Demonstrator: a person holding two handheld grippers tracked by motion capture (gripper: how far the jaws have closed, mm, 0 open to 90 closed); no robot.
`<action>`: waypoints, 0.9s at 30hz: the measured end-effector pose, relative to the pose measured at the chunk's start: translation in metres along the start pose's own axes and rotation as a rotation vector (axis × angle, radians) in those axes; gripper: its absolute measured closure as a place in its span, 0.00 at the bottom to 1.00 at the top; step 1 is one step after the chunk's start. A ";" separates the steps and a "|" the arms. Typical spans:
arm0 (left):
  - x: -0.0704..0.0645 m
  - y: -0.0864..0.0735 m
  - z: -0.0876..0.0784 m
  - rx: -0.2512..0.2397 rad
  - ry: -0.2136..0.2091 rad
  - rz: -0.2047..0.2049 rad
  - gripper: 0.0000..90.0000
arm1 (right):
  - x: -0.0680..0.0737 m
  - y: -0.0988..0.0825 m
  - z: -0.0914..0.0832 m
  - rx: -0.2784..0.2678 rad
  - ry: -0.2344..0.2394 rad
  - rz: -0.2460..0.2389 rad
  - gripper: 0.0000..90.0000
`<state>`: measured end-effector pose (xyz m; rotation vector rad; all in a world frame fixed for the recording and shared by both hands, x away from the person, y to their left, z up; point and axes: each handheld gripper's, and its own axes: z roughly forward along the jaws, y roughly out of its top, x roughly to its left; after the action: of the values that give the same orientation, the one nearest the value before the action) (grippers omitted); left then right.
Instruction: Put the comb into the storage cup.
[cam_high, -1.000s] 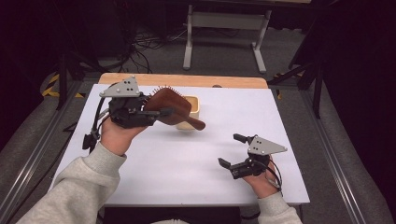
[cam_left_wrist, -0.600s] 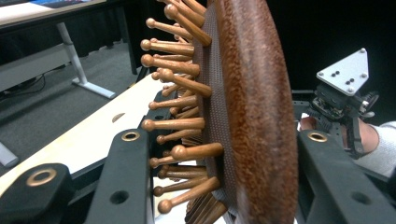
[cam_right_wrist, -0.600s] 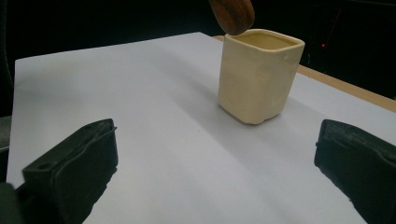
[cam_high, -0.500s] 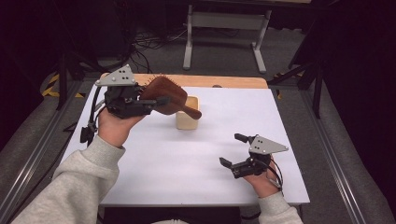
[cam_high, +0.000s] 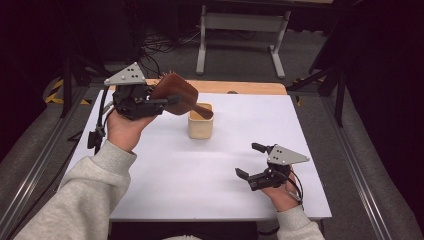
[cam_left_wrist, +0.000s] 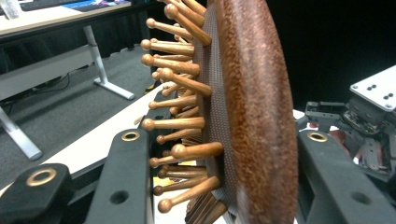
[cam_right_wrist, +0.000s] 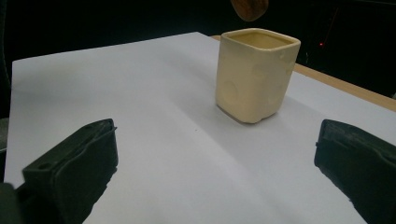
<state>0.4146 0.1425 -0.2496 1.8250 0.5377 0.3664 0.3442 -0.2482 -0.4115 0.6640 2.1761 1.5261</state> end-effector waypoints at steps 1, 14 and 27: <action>0.000 0.001 0.001 0.001 0.003 -0.002 0.64 | 0.000 0.000 0.000 0.000 0.000 -0.001 0.00; 0.009 0.003 0.016 0.027 0.053 -0.021 0.64 | 0.000 0.000 0.000 0.002 0.000 0.003 0.00; 0.023 0.003 0.030 0.057 0.103 -0.058 0.63 | -0.002 -0.001 0.000 0.002 0.002 0.006 0.00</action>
<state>0.4496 0.1298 -0.2568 1.8483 0.6764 0.4110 0.3453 -0.2496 -0.4119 0.6714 2.1793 1.5281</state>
